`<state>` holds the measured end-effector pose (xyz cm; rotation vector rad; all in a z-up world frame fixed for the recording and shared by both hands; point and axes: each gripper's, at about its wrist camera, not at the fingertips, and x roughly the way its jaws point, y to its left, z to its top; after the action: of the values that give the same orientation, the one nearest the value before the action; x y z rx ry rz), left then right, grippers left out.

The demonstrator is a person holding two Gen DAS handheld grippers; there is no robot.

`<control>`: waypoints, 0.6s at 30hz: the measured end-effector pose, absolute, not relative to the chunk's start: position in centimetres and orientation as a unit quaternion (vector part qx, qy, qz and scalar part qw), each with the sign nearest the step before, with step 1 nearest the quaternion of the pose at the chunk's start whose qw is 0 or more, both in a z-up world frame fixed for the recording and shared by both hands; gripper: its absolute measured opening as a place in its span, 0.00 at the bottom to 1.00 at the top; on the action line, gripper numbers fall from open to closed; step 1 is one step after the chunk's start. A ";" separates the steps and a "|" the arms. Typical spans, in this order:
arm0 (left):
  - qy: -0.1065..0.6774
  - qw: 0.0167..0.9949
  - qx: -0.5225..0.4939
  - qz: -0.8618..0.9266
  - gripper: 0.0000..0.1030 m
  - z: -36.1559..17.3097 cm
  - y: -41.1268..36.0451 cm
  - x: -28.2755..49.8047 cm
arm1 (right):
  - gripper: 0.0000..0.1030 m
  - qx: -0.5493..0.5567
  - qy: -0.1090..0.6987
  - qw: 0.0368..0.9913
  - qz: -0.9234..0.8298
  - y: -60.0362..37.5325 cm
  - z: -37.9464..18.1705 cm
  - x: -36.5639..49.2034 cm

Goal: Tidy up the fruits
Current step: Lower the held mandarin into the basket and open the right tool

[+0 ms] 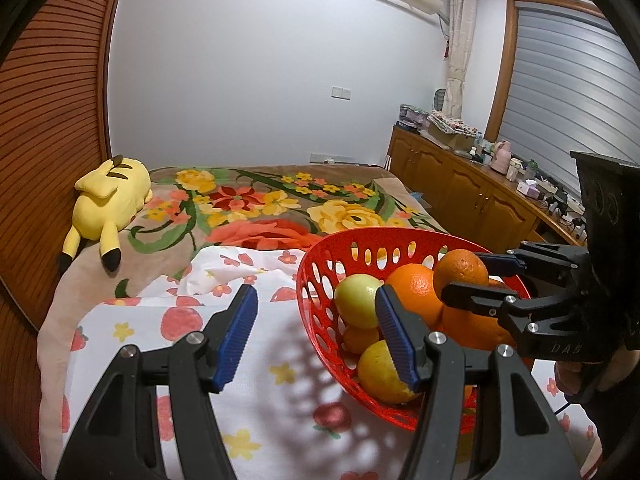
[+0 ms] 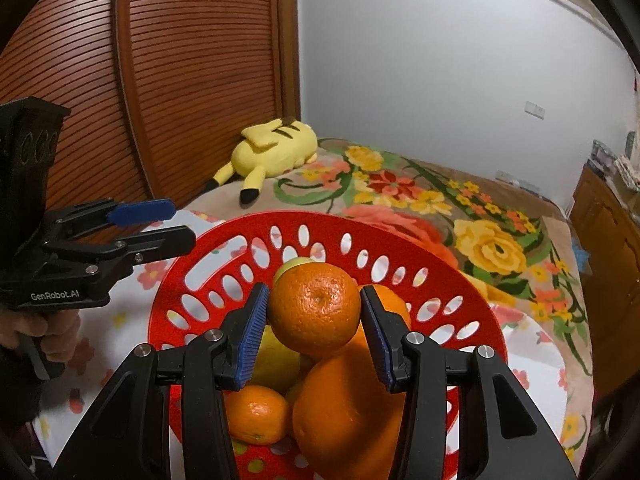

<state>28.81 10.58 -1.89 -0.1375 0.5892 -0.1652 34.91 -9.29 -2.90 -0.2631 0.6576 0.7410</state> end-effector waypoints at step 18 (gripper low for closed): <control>0.292 0.951 -0.067 -0.082 0.60 -2.1 10.6 28.7 | 0.46 -0.118 0.314 0.872 0.357 -9.2 -2.5 34.3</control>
<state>28.67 10.62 -2.13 -0.1364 0.5936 -0.1665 34.27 -9.21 -2.55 -0.2456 0.6564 0.7454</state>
